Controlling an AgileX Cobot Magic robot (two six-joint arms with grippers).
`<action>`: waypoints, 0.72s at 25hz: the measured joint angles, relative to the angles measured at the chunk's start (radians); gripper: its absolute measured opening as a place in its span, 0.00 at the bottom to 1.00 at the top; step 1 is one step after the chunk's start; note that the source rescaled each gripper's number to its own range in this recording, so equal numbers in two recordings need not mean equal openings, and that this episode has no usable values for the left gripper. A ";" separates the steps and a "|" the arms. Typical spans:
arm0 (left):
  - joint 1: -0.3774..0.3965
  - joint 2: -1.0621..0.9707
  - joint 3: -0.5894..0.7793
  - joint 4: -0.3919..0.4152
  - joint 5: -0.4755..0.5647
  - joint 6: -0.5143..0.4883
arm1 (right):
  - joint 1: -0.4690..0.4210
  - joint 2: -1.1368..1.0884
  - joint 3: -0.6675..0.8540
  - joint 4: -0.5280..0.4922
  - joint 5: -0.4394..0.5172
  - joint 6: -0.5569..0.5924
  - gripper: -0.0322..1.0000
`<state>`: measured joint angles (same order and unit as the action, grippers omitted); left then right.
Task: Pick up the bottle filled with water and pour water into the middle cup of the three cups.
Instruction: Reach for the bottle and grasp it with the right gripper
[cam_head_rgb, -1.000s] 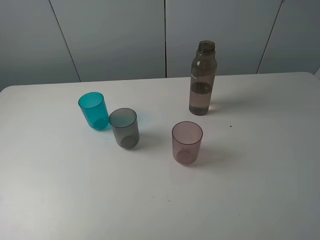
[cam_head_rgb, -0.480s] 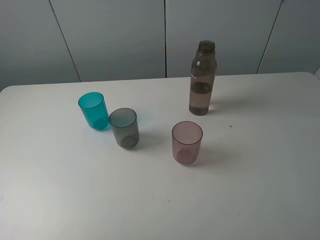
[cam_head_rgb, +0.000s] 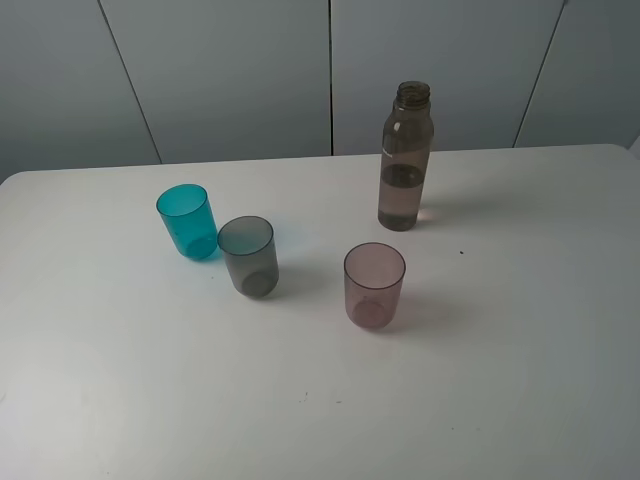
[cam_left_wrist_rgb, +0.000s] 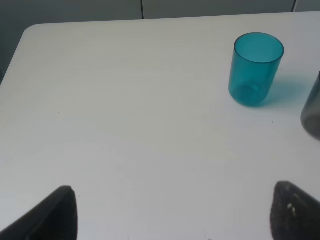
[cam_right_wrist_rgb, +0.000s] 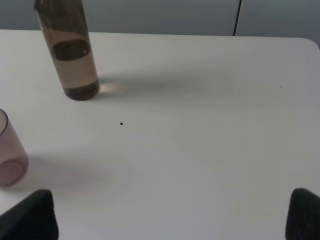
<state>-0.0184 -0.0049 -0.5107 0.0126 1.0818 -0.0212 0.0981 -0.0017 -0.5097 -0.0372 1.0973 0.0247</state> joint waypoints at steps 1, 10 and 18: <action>0.000 0.000 0.000 0.000 0.000 0.000 | 0.000 0.000 0.000 0.000 0.000 0.000 0.97; 0.000 0.000 0.000 0.000 0.000 0.000 | 0.000 0.000 0.000 0.000 0.000 0.000 0.97; 0.000 0.000 0.000 0.000 0.000 0.000 | 0.000 0.000 0.000 0.037 0.000 0.000 0.97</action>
<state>-0.0184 -0.0049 -0.5107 0.0126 1.0818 -0.0212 0.0981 -0.0017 -0.5097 0.0000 1.0973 0.0247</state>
